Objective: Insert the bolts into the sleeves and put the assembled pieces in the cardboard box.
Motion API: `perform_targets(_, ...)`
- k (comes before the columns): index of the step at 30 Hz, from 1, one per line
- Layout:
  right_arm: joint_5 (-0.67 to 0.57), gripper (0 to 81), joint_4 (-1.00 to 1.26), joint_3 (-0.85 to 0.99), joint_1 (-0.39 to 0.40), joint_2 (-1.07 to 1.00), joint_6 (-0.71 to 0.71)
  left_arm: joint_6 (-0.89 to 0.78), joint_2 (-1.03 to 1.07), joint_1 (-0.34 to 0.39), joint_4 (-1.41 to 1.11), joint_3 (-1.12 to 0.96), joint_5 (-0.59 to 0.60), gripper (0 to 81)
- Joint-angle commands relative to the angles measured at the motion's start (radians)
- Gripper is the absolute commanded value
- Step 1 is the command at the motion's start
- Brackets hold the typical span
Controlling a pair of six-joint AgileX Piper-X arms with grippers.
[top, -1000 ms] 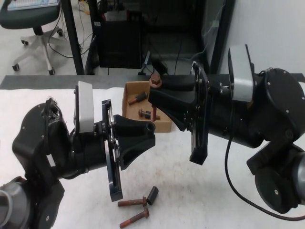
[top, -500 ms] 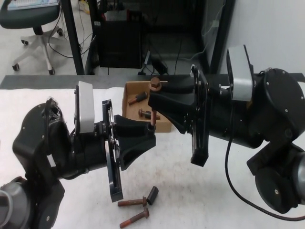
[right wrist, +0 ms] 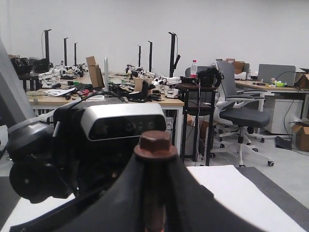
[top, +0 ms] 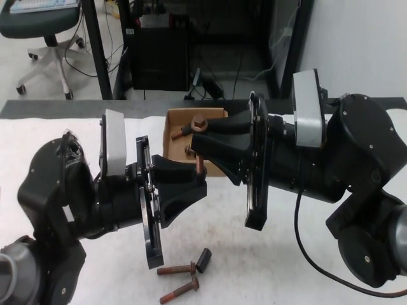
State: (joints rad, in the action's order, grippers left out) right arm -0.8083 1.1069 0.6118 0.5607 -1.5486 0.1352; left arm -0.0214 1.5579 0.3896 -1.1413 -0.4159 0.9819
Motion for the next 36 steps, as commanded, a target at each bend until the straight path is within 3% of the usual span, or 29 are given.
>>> perform_targets(1, 0.003, 0.8, -0.028, -0.001, 0.003, 0.003, -0.012, -0.036, -0.014, 0.000, -0.067, -0.005, 0.008, 0.3)
perform_targets(8, 0.003, 0.8, -0.028, -0.001, -0.001, 0.003, -0.023, -0.120, -0.014, 0.000, -0.170, -0.005, 0.029, 0.3)
perform_targets(22, 0.013, 0.1, -0.115, -0.001, -0.001, 0.003, -0.095, -0.122, -0.014, 0.000, -0.180, -0.005, 0.029, 0.3)
perform_targets(25, 0.017, 9.4, -0.116, -0.001, -0.001, 0.003, -0.095, -0.122, -0.014, 0.000, -0.180, -0.005, 0.029, 0.3)
perform_targets(29, 0.020, 37.2, -0.116, -0.001, -0.001, 0.003, -0.095, -0.122, -0.014, 0.000, -0.180, -0.005, 0.029, 0.3)
perform_targets(31, 0.054, 47.3, -0.116, -0.001, -0.001, 0.003, -0.093, -0.122, -0.014, 0.000, -0.180, -0.005, 0.029, 0.3)
perform_targets(36, 0.104, 51.0, -0.116, -0.001, -0.001, 0.003, -0.093, -0.122, -0.014, 0.000, -0.180, -0.005, 0.029, 0.3)
